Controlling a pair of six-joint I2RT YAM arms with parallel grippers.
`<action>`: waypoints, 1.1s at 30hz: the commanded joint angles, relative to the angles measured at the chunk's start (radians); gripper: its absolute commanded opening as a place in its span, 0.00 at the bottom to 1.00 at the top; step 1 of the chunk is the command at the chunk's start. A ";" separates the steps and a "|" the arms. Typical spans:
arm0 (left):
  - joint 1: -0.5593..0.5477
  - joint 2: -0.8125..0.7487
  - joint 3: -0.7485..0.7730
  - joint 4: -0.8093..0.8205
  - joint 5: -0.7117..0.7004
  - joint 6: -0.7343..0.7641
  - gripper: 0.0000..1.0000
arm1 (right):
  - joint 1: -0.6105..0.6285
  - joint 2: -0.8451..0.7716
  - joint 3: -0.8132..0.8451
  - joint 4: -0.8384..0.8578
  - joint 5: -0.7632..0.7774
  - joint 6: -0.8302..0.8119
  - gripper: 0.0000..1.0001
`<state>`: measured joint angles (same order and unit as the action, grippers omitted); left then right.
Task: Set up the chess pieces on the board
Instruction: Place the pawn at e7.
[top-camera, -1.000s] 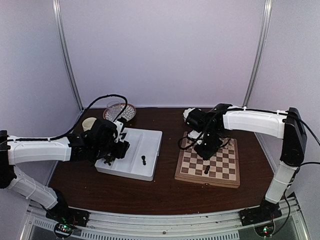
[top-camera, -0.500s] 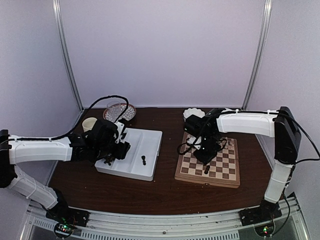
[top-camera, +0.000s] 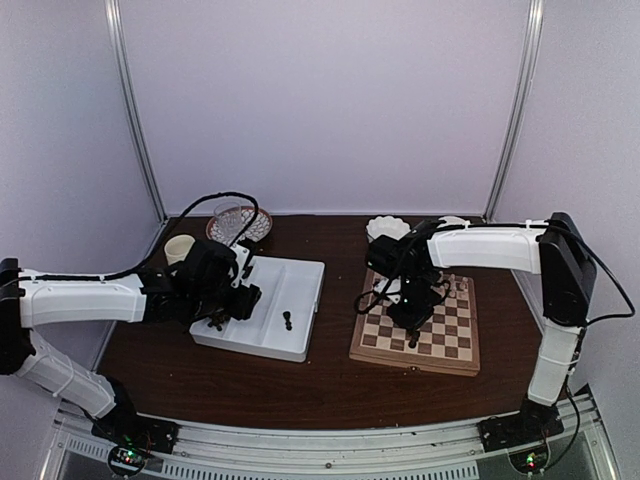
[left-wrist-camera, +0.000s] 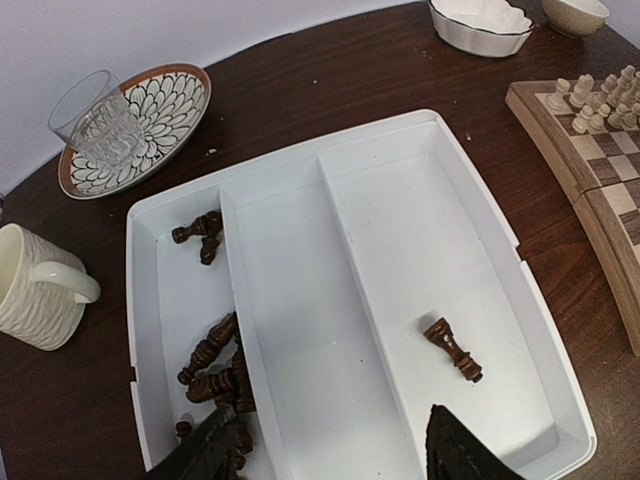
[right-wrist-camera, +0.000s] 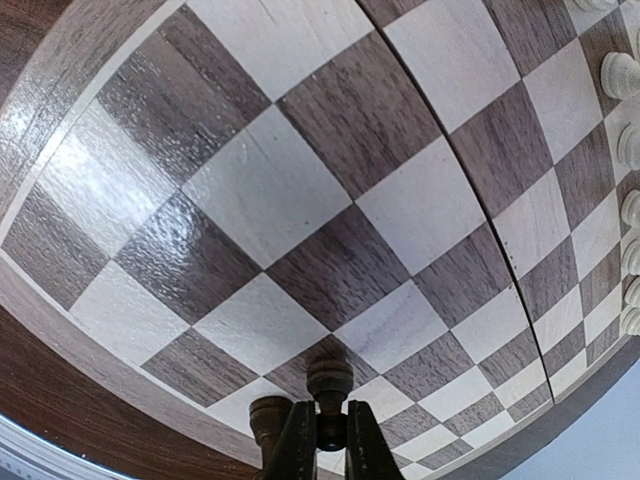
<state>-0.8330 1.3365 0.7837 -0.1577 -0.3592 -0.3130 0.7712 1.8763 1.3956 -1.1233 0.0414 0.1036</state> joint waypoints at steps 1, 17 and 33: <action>-0.005 0.015 0.027 0.016 0.006 0.006 0.64 | -0.010 0.010 -0.007 -0.016 0.004 -0.004 0.00; -0.005 0.025 0.033 0.011 0.005 0.006 0.64 | -0.013 0.017 -0.009 -0.020 0.003 -0.004 0.08; -0.005 0.023 0.034 0.009 0.006 0.006 0.64 | -0.014 0.009 0.020 -0.016 0.018 -0.003 0.23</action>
<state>-0.8330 1.3533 0.7914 -0.1589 -0.3592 -0.3130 0.7650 1.8816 1.3960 -1.1316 0.0418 0.1009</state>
